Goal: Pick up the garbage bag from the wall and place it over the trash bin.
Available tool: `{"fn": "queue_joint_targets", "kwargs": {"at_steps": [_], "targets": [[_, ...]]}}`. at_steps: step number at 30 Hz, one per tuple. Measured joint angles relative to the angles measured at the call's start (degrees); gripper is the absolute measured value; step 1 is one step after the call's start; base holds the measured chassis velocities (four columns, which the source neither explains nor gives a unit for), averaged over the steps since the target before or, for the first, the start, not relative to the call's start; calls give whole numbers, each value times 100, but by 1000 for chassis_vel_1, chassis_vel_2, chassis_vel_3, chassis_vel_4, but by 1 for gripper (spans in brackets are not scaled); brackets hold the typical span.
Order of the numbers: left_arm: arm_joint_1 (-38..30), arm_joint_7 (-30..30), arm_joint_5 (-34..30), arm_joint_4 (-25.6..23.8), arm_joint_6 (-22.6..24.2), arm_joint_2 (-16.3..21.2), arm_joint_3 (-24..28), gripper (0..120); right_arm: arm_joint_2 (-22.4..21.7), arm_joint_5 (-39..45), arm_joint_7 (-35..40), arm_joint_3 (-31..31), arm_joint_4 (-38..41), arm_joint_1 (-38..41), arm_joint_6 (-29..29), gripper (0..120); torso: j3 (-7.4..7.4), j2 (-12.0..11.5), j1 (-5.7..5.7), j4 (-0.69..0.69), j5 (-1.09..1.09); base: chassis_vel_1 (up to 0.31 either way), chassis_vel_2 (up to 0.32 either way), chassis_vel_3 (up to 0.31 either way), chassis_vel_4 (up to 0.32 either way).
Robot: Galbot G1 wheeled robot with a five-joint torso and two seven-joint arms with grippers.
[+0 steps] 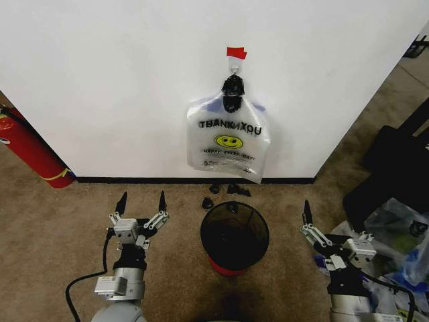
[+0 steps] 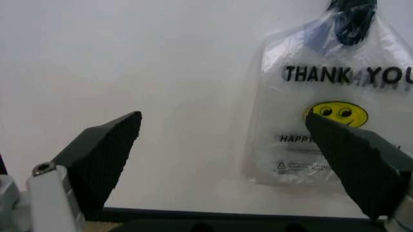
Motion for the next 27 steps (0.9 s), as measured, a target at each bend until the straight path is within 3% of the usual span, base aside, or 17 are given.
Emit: {"fn": "queue_joint_targets", "kwargs": {"at_steps": [7,14,15,18,27], "targets": [[4,4,14,-19,-11,-6,-2,100,-108,16,-4,-13,-88,8,-3,100,0,0,0,0,0,0,0,0,0],[84,6,58,-27,-49,33,-5,100,-620,701,-320,-19,-335,360,-134,100,0,0,0,1,1,0,0,0,0],[157,7,94,-80,-70,55,-29,100,-1062,1409,-610,-30,-444,792,-402,100,0,0,0,0,0,0,0,0,0],[184,7,97,-130,-67,53,-91,100,-1439,1714,-762,-97,-714,1394,-595,100,0,0,0,0,1,0,0,0,0],[223,7,93,-140,-27,27,-227,100,-1878,2395,-892,-543,-1355,2623,-867,100,1,0,0,0,0,0,0,0,0]]}}
